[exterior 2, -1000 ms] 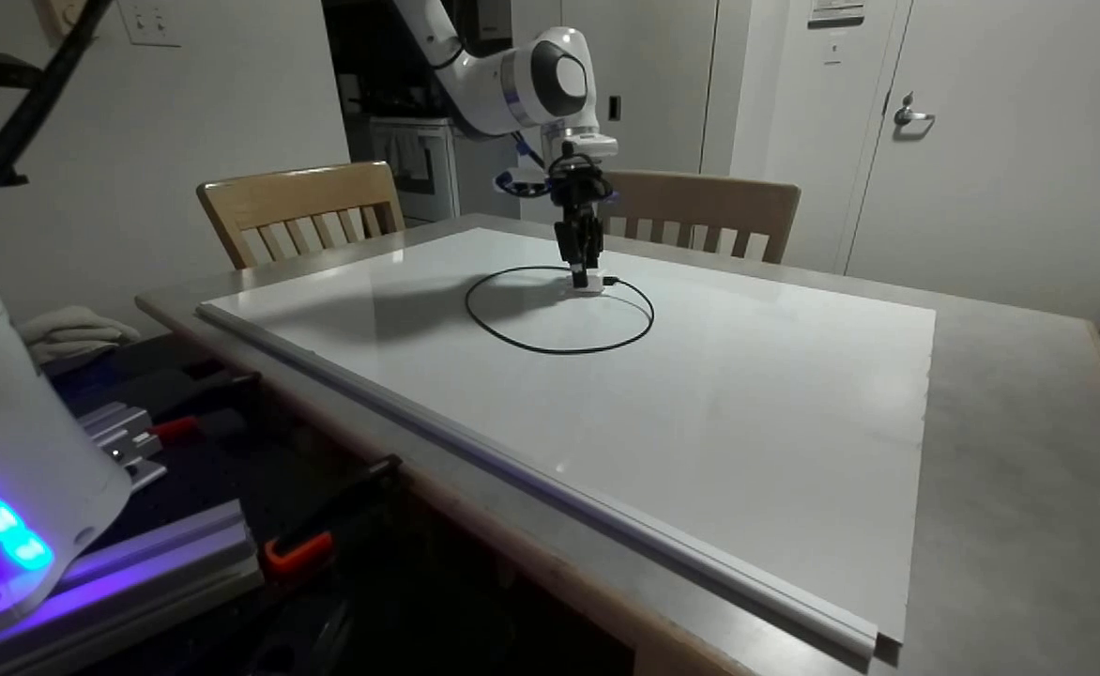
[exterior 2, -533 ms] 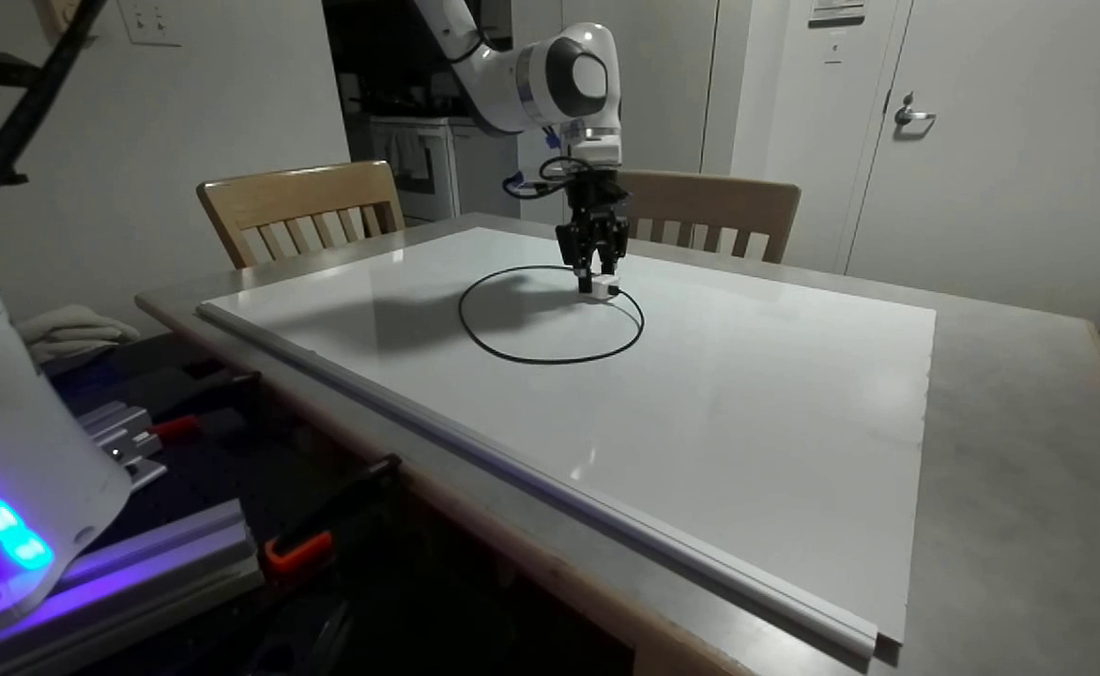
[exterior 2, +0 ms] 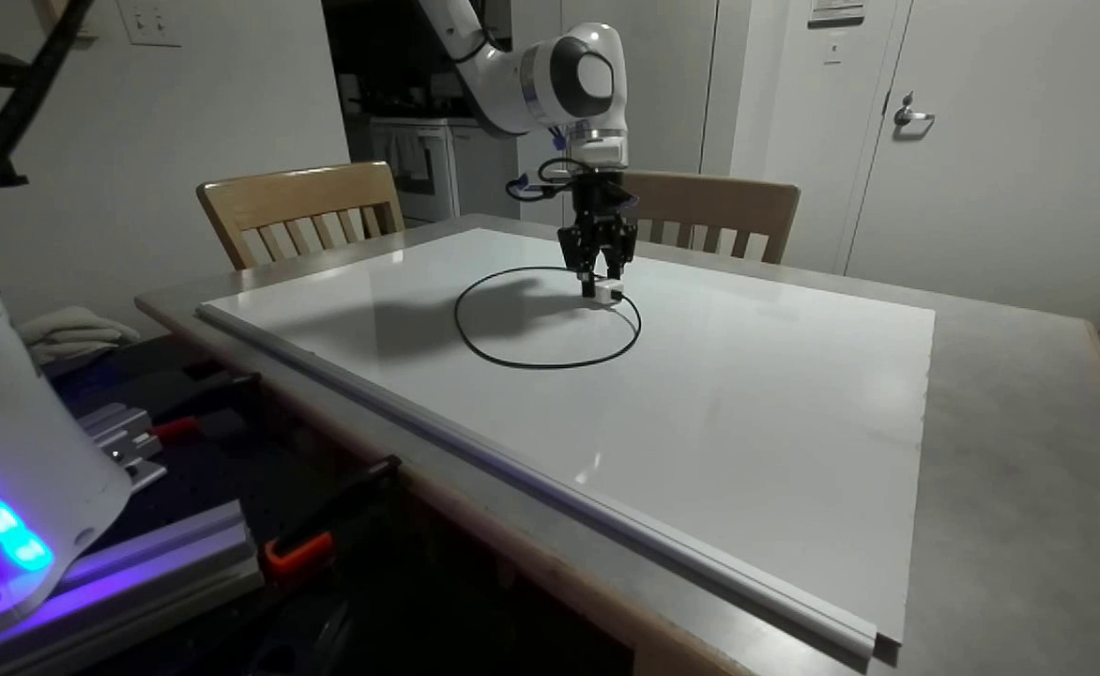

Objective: Straighten the charger on the table

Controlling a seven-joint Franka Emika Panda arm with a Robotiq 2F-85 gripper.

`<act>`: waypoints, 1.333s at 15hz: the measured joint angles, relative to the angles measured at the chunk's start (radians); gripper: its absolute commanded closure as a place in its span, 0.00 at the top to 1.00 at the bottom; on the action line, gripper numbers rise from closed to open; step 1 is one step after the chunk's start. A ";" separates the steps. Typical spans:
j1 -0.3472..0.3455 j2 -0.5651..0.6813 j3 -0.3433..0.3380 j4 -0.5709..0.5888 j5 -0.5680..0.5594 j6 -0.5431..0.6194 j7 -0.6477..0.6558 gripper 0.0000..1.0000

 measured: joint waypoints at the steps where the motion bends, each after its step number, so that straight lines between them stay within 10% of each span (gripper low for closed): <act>1: 0.000 0.000 0.000 0.000 0.000 0.000 0.000 0.52; 5: 0.000 0.000 0.000 0.000 0.000 0.000 0.000 0.52; 6: 0.000 0.000 0.000 0.000 0.000 0.000 0.001 0.27; 20: -0.086 0.009 -0.056 -0.004 -0.022 0.000 0.133 0.27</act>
